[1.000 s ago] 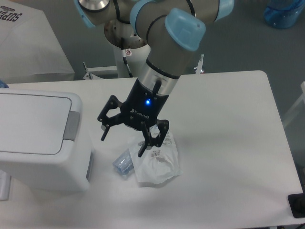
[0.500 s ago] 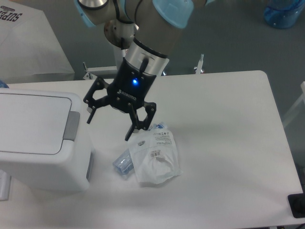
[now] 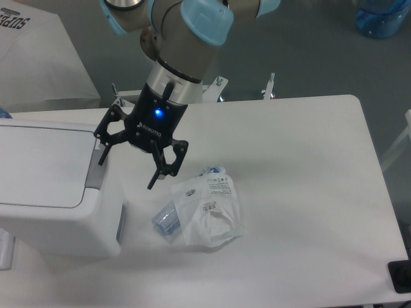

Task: Open the trash can
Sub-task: 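Push the gripper fingers against the bin lid to flip it open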

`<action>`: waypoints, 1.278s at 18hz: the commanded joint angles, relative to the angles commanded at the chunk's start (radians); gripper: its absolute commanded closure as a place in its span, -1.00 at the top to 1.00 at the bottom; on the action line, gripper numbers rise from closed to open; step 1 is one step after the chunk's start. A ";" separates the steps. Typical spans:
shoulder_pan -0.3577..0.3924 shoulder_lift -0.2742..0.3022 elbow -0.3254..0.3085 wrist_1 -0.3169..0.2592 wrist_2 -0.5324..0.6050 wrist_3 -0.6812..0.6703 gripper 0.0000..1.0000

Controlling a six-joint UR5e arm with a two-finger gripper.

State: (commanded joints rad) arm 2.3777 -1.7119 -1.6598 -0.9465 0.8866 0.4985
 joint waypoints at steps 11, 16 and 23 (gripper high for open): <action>-0.006 -0.017 -0.002 0.017 0.003 0.002 1.00; -0.012 -0.020 -0.002 0.017 0.003 0.000 1.00; -0.014 -0.020 -0.003 0.017 0.003 -0.002 1.00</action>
State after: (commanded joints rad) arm 2.3639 -1.7318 -1.6628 -0.9296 0.8897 0.4970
